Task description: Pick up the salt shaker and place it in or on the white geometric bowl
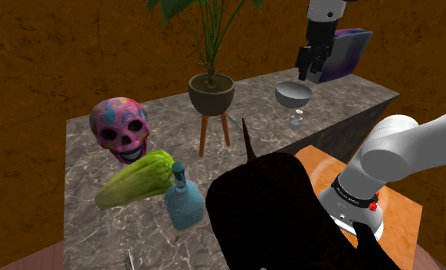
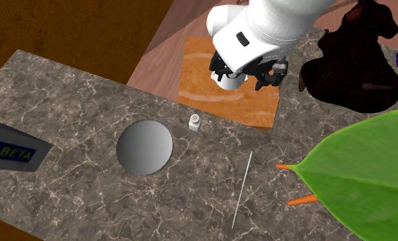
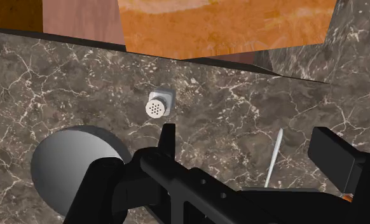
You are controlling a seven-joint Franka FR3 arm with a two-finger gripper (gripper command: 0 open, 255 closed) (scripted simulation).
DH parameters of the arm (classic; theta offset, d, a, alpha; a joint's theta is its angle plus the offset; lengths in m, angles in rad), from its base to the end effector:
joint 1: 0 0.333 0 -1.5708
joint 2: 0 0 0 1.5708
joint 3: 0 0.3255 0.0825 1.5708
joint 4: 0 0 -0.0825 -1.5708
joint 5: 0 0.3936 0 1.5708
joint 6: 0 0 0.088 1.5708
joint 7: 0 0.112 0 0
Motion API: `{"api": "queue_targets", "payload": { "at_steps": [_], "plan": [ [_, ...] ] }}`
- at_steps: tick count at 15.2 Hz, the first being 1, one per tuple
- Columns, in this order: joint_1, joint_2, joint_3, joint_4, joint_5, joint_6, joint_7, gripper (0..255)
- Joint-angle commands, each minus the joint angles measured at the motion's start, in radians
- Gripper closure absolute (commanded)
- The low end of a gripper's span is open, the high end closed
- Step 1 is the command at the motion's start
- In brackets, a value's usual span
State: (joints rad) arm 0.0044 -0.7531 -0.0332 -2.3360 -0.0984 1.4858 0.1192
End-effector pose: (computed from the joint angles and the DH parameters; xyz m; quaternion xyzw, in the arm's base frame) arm 0.3085 -0.0235 0.5848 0.9956 -0.0706 -0.0467 0.0402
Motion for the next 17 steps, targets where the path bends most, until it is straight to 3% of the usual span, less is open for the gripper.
{"api": "queue_targets", "payload": {
  "at_steps": [1,9,17],
  "plan": [
    [0.0,0.0,0.0,0.0,0.0,0.0,0.0,0],
    [-0.061,-0.008,-0.079,-0.245,-0.082,0.281,-0.009,0],
    [-0.137,0.098,-0.172,-0.406,-0.179,0.595,-0.01,0]
  ]
}}
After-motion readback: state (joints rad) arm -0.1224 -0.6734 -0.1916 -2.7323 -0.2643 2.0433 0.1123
